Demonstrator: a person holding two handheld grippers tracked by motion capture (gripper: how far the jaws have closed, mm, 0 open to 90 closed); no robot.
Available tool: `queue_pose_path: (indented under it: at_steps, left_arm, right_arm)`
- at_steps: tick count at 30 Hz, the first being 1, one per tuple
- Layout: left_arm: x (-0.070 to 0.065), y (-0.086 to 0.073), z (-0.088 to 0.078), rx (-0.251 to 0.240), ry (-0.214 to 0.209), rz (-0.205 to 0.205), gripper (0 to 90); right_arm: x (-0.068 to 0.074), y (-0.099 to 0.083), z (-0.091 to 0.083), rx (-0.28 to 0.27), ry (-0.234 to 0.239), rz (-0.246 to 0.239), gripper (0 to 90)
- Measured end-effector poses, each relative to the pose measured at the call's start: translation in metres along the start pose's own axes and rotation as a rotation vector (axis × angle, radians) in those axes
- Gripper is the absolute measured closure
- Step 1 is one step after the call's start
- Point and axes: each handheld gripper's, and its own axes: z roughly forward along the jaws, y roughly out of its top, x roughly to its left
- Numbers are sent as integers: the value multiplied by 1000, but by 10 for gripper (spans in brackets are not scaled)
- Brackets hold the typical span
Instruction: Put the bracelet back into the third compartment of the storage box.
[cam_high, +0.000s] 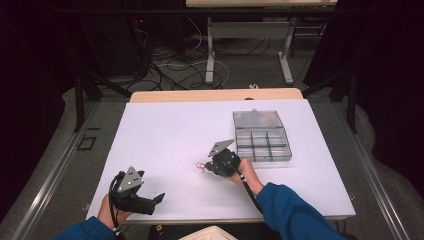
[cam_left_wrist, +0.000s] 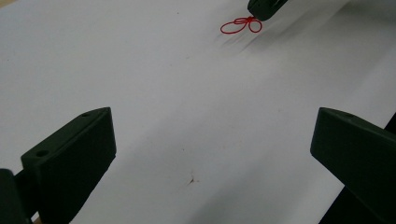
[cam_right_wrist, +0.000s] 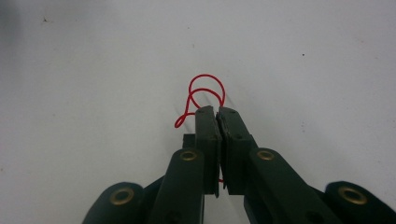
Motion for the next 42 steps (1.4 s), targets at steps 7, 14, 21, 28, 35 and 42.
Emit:
queue_pose_path:
  at_steps: [7,14,21,28,35,42]
  left_arm:
    - [0,0,0,-1,1,0,2]
    - [0,0,-1,7,-3,1,2]
    - [0,1,-2,14,-4,2,2]
    - [0,1,-2,13,-5,3,2]
    - [0,1,-1,14,-5,3,2]
    - [0,1,-1,13,-1,4,2]
  right_arm:
    - [3,0,-4,3,1,-1,875]
    - [4,0,-8,1,3,-8,875]
    - [5,-1,-14,-2,1,-10,875]
    - [6,-1,-22,-10,3,-11,875]
    - [4,-4,-38,-18,-4,-4,874]
    - [2,-9,-50,-33,-15,-5,874]
